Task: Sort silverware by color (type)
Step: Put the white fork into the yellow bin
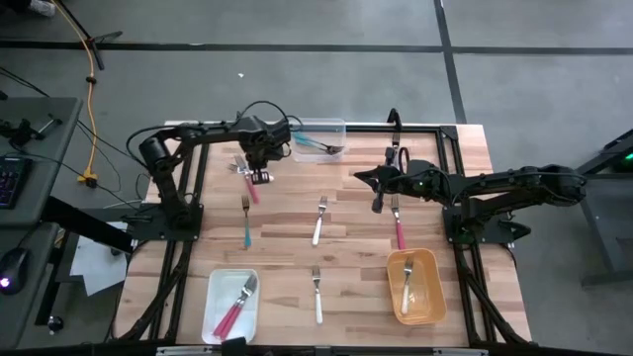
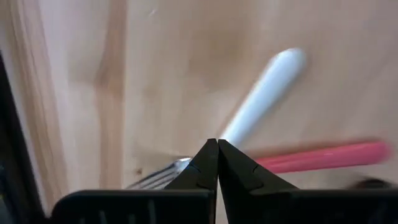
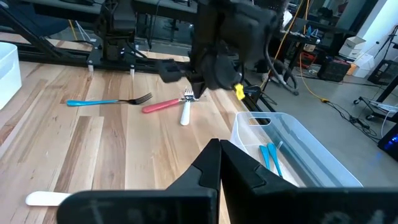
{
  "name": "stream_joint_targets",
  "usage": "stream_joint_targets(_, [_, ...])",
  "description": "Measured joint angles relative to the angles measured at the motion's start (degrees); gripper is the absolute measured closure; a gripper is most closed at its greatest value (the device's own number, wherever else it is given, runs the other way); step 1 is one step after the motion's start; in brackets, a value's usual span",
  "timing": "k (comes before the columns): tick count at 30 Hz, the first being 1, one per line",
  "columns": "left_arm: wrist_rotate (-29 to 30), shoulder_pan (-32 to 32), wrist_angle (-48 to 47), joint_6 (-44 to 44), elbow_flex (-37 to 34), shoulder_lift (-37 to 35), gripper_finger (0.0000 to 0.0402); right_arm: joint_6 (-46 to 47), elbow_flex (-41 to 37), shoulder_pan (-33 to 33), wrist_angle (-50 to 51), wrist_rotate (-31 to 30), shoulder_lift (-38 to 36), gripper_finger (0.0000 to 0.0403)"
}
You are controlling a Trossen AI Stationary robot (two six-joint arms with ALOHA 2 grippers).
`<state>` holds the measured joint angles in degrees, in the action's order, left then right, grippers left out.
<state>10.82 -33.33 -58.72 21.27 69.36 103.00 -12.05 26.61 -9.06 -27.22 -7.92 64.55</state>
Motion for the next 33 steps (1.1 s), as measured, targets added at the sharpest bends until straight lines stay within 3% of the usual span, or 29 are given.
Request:
stream_joint_targets(5, [-1.26, 4.99, -0.17, -0.7, 0.02, -2.95, 0.0385, -0.01, 0.0, 0.0, -0.01, 0.0, 0.0, 0.0402])
stream_joint_targets(11, [0.38, 10.99, 3.29, -0.58, 0.02, -0.61, 0.0325, 0.0, 0.0, 0.0, -0.1, 1.56, 0.0, 0.0402])
stream_joint_targets(20, [5.03, 10.3, 3.78, 2.54, 0.06, 4.95, 0.0253, 0.07, 0.0, 0.0, -0.41, 2.14, 0.0, 0.0402])
stream_joint_targets(26, [5.05, 8.48, 5.66, 3.94, 0.05, 7.6, 0.0251, 0.0, 0.0, 0.0, -0.46, 2.14, 0.0, 0.0402])
stream_joint_targets(33, [2.27, 7.42, 4.79, 5.01, 0.37, 10.5, 0.0296, 0.0, 0.0, 0.0, -0.45, 2.14, 0.0, 0.0402])
